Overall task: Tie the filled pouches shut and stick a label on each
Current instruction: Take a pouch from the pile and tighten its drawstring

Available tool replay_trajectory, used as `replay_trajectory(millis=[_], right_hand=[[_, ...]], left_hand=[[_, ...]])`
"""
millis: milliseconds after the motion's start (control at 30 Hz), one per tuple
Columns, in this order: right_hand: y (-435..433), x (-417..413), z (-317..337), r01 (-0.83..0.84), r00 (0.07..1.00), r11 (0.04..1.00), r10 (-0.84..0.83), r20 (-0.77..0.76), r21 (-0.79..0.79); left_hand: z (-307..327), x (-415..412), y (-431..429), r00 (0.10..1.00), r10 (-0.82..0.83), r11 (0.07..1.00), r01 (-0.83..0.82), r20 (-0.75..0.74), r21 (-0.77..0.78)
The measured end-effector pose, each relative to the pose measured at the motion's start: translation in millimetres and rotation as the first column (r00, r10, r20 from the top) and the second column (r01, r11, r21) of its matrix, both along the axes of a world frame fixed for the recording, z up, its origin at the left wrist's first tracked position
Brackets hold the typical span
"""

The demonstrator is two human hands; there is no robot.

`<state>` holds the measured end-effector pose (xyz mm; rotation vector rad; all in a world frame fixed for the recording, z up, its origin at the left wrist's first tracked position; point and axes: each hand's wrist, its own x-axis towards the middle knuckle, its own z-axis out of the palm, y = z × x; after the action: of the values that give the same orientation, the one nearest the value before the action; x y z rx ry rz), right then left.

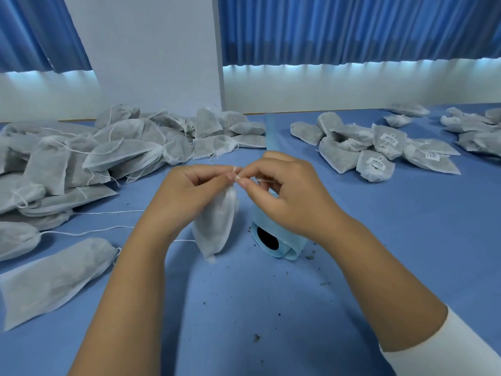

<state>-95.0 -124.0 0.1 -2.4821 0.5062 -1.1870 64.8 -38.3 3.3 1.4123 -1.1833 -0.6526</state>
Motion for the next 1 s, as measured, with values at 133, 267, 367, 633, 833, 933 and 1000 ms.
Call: replay_trajectory(millis=[133,267,367,633,833,933,1000], right_hand=[[-6,-9,10,-0.003,0.995,0.998,-0.002,0.101,0.057],[-12,-14,12,-0.086,0.986,0.941,0.034,0.161,0.326],[-10,-7,5,-0.054,0.995,0.892,0.012,0.096,0.450],[-8,-13,15,-0.142,0.975,0.857,0.035,0.219,0.495],[-7,-11,10,-0.274,0.961,0.700,0.171,0.219,0.660],[-8,-12,10,-0.299,0.952,0.689,0.169,0.254,0.660],[-8,-12,9,-0.310,0.950,0.676,0.194,0.244,0.668]], left_hand=[[3,-5,6,0.981,-0.190,0.978,0.185,0.043,0.099],[6,-13,5,0.958,-0.284,0.953,0.287,-0.045,0.094],[7,-19,2,0.946,-0.300,0.948,0.310,-0.127,0.076],[5,-16,-3,0.951,-0.143,0.986,0.161,-0.273,0.047],[7,-16,-2,0.941,-0.174,0.983,0.185,-0.290,0.008],[6,-15,-3,0.962,-0.162,0.984,0.174,-0.221,0.038],[4,-15,-4,0.964,-0.153,0.985,0.167,-0.216,0.049]])
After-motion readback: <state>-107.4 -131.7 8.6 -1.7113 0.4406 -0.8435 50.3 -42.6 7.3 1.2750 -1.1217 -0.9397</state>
